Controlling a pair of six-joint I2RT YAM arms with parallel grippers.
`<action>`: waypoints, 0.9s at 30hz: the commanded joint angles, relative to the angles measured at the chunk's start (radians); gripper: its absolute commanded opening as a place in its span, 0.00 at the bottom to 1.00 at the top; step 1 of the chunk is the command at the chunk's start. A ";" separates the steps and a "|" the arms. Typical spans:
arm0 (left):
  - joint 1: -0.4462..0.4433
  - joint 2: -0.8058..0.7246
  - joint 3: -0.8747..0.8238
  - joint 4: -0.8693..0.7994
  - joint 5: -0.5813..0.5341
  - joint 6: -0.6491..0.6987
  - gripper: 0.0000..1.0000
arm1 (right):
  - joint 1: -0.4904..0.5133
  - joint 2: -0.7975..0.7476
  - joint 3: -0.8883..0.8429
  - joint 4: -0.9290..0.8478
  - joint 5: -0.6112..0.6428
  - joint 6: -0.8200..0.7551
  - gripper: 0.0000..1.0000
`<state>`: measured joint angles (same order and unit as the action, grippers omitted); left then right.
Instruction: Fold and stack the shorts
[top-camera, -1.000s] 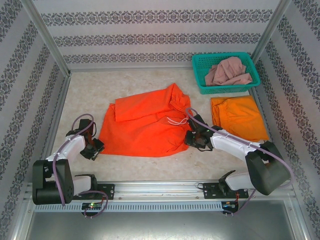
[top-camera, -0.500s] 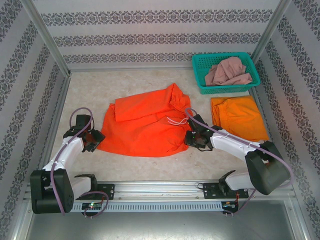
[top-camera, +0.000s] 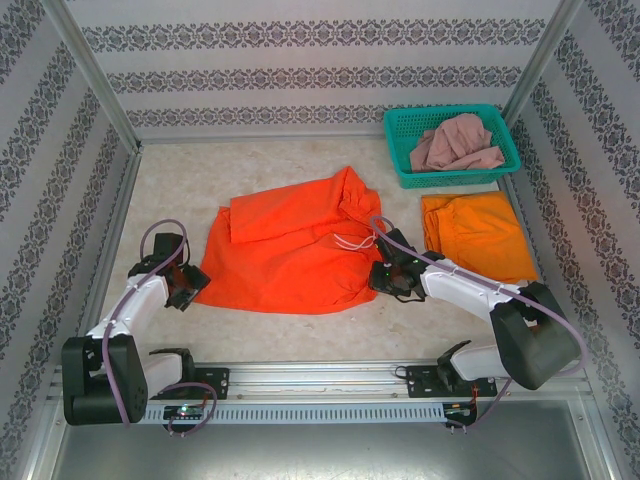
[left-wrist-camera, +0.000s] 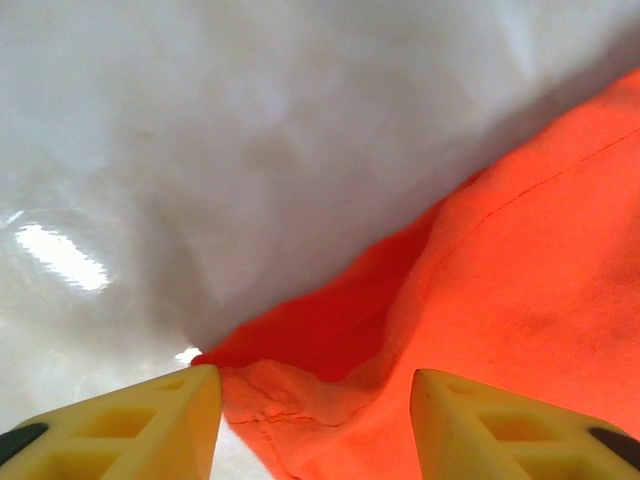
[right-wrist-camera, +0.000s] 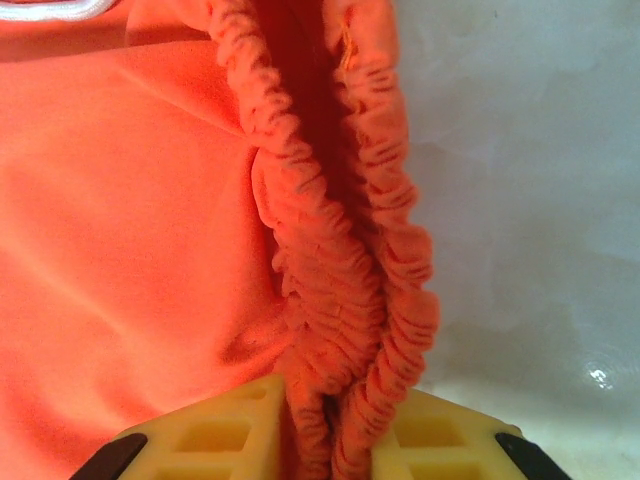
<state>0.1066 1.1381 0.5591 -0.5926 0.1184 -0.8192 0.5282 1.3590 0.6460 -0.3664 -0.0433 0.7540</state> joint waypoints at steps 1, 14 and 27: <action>0.005 -0.038 -0.014 -0.070 -0.051 -0.008 0.56 | 0.001 0.007 0.006 0.009 -0.006 -0.012 0.23; 0.005 0.028 -0.028 0.019 0.016 -0.011 0.48 | 0.002 0.020 0.018 0.017 -0.017 -0.007 0.23; 0.005 0.043 0.011 0.051 0.042 0.008 0.02 | -0.012 0.039 0.030 0.024 0.020 -0.013 0.07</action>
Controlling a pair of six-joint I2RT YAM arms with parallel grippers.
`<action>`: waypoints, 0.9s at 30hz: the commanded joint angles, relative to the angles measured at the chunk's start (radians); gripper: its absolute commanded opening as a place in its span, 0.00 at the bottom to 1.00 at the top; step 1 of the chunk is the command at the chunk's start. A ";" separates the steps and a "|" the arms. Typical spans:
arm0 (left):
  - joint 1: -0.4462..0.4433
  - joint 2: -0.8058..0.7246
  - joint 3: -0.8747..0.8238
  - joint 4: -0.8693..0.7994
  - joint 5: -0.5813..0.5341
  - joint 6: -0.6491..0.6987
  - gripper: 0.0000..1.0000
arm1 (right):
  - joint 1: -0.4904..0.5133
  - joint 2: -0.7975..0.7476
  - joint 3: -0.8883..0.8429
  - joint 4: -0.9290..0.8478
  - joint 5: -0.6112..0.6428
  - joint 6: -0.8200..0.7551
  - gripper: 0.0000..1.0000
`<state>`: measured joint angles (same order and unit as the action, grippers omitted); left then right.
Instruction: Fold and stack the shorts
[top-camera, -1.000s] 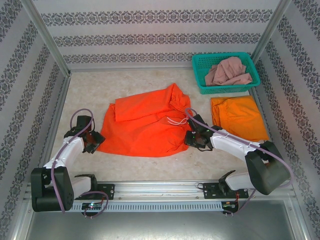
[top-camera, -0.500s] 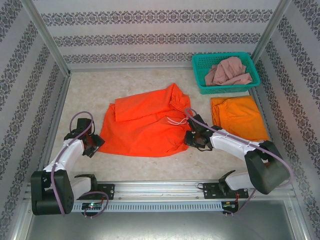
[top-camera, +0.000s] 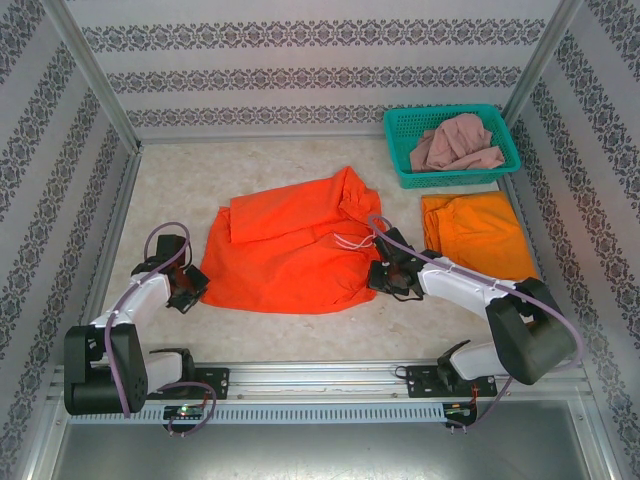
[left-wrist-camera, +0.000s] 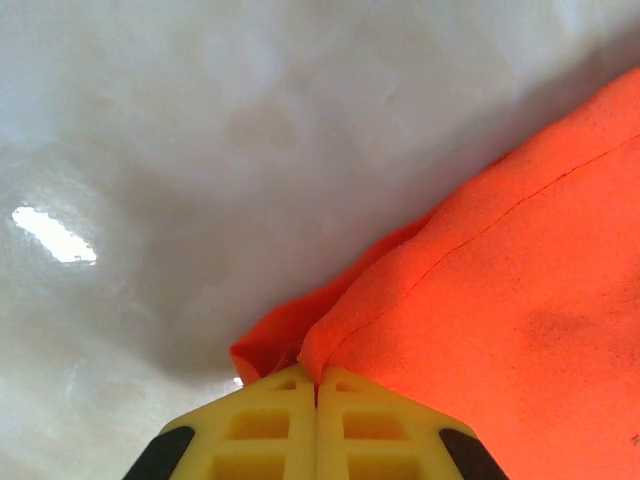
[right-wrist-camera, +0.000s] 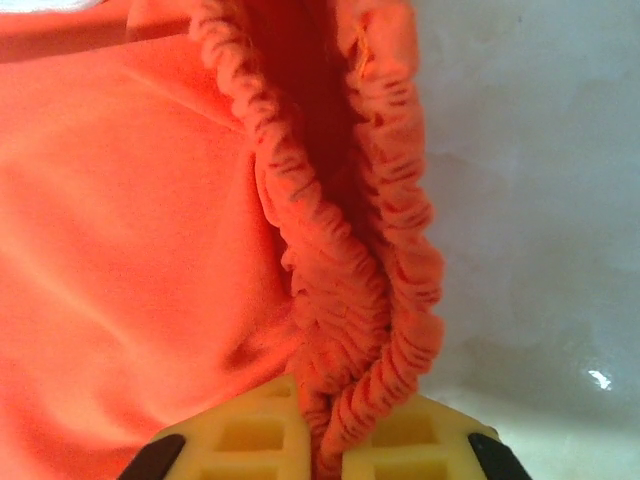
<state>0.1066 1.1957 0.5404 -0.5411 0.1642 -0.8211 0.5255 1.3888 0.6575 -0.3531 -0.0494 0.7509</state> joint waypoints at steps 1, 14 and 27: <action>0.006 -0.026 0.039 -0.006 -0.013 0.015 0.02 | -0.015 0.010 0.020 0.012 0.024 -0.011 0.06; 0.020 -0.050 0.313 -0.051 -0.059 0.077 0.00 | -0.090 -0.009 0.200 -0.011 0.007 -0.096 0.00; 0.094 0.565 1.839 -0.349 -0.112 0.121 0.00 | -0.221 0.344 1.361 -0.017 -0.255 -0.179 0.00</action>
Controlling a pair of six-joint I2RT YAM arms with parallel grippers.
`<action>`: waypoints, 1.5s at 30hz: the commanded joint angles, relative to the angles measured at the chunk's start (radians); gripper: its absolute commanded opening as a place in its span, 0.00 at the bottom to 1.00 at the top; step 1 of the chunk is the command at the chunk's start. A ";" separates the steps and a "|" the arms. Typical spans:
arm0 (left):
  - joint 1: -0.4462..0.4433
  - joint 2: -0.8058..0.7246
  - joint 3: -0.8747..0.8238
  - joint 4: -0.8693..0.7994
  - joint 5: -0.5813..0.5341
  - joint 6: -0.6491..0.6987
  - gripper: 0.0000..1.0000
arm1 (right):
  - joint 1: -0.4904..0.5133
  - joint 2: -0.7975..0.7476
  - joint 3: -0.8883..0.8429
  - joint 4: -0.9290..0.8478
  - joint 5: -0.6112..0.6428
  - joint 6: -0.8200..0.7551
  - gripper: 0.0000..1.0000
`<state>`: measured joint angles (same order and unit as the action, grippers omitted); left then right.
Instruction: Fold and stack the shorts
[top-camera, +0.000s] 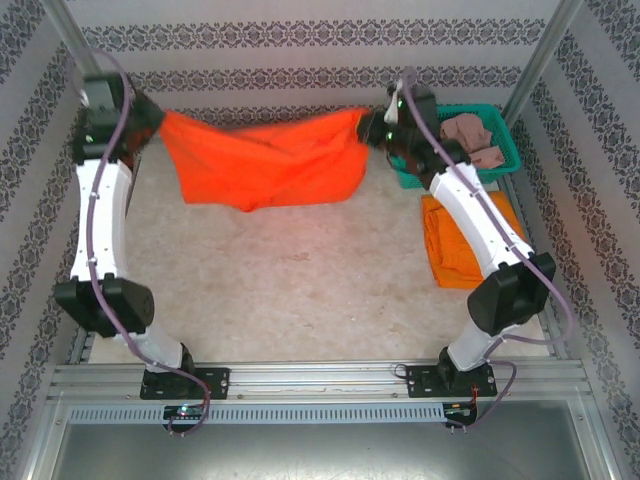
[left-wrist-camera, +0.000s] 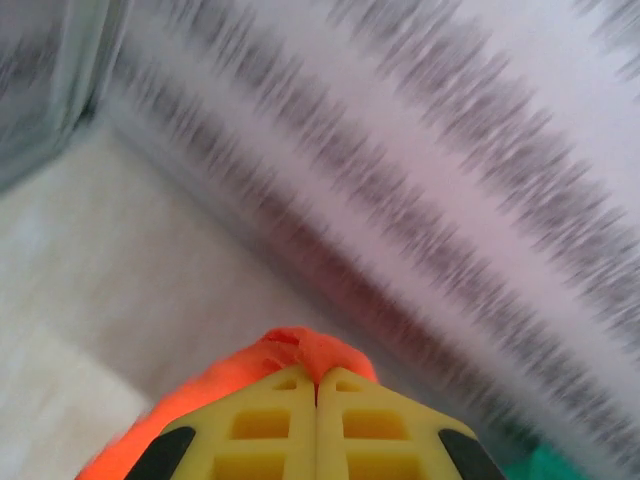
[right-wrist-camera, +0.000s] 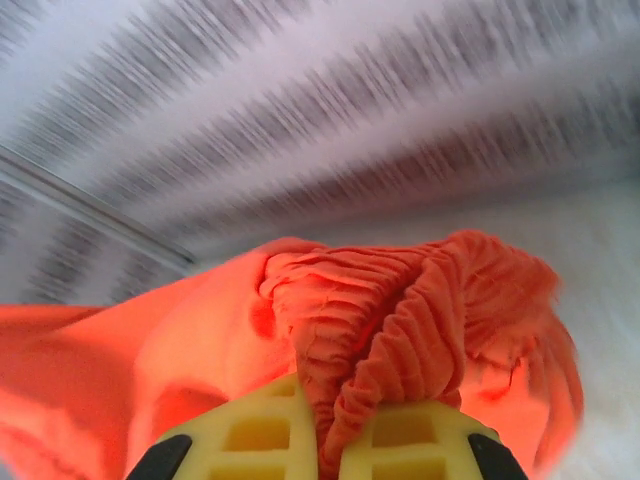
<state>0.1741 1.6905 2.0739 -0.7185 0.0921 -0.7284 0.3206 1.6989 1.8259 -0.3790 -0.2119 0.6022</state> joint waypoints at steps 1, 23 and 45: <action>0.028 0.115 0.462 -0.205 -0.051 0.036 0.00 | -0.020 0.048 0.261 0.020 -0.113 -0.027 0.00; 0.027 -0.872 -1.101 0.142 -0.050 0.056 0.00 | 0.033 -0.534 -1.010 0.305 -0.046 0.027 0.00; 0.065 0.252 0.618 -0.076 -0.033 0.119 0.00 | -0.043 0.318 0.546 0.103 -0.235 0.013 0.00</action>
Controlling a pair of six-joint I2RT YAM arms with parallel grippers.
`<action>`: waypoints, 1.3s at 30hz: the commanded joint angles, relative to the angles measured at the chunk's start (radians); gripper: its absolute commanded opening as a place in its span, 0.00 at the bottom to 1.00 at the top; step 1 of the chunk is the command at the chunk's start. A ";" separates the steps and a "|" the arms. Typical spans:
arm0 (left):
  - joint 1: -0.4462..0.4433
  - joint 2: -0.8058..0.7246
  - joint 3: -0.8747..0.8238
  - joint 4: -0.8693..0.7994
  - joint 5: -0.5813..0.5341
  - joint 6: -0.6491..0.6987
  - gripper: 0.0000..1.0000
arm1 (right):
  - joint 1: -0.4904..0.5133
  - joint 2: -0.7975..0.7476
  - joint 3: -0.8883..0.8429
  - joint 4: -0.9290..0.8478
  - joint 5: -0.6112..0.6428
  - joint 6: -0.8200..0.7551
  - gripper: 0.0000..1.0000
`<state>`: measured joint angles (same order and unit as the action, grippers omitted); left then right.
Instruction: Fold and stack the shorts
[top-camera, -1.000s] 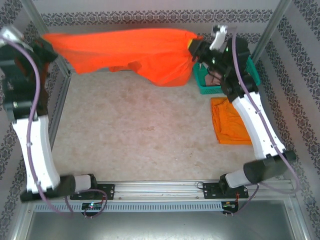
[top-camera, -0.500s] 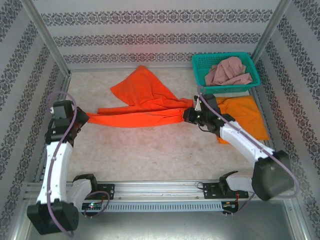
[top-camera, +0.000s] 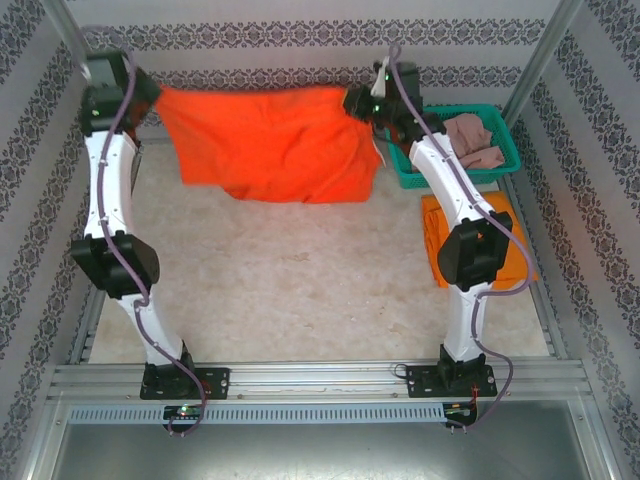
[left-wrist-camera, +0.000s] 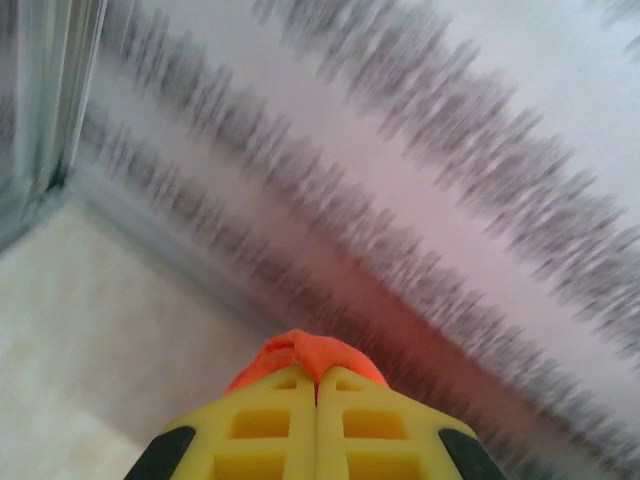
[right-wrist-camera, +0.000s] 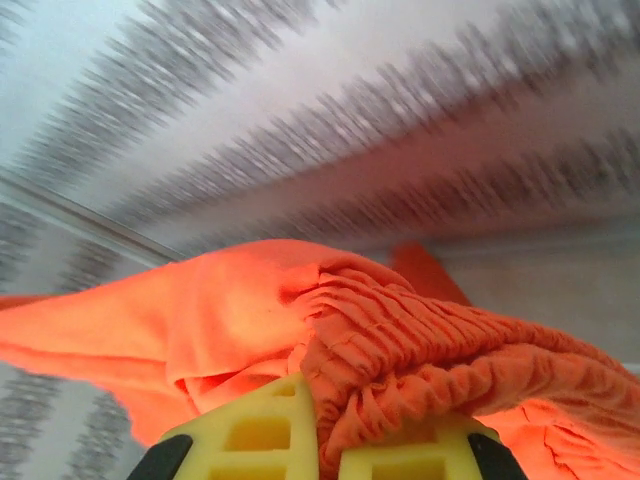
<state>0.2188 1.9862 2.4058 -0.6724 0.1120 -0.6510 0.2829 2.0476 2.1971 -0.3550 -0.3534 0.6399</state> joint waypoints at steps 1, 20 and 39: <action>0.021 -0.040 0.369 -0.145 -0.073 0.057 0.00 | -0.009 -0.032 0.215 0.082 -0.109 -0.032 0.00; -0.023 -1.300 -1.712 0.471 -0.145 -0.026 0.00 | -0.006 -0.498 -1.189 0.578 -0.146 -0.152 0.02; -0.033 -1.527 -1.765 0.031 -0.196 0.009 0.00 | 0.128 -0.700 -1.596 0.392 0.033 0.179 0.08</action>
<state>0.1905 0.4637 0.5835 -0.5999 -0.0570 -0.6735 0.4019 1.3899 0.6212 0.0540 -0.3683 0.7750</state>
